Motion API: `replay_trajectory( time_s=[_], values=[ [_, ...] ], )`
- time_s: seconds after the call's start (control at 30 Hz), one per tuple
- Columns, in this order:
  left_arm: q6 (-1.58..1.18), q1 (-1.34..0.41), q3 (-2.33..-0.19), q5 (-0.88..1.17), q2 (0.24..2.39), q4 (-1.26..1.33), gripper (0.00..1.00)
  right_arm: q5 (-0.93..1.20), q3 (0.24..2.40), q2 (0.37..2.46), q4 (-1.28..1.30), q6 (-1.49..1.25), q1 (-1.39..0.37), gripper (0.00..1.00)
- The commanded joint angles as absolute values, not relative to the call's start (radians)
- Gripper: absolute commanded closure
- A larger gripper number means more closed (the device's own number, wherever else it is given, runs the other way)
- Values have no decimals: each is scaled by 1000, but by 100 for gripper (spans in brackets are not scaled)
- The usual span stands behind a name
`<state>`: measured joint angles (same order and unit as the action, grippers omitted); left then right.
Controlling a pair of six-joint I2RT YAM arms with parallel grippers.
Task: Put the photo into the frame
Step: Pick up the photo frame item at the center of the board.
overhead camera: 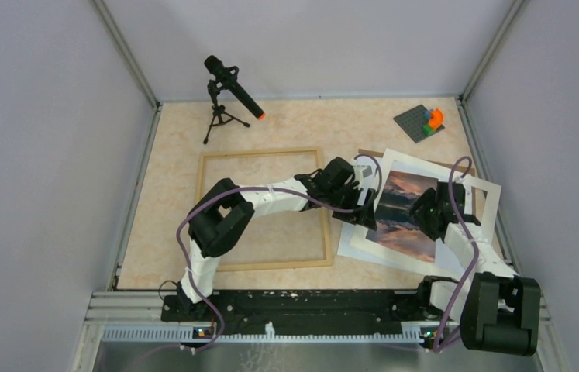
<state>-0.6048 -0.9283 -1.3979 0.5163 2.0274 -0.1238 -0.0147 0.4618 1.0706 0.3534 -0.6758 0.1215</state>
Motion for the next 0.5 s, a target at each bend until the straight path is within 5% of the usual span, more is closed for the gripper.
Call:
replay_trajectory(
  time_s=[0.0, 0.47],
  values=[
    [-623, -916, -1438, 356, 2033, -190, 13, -4, 426, 1063, 306, -697, 130, 34],
    [-768, -914, -1424, 490, 2117, -152, 13, 205, 473, 1063, 302, -550, 130, 36]
  ],
)
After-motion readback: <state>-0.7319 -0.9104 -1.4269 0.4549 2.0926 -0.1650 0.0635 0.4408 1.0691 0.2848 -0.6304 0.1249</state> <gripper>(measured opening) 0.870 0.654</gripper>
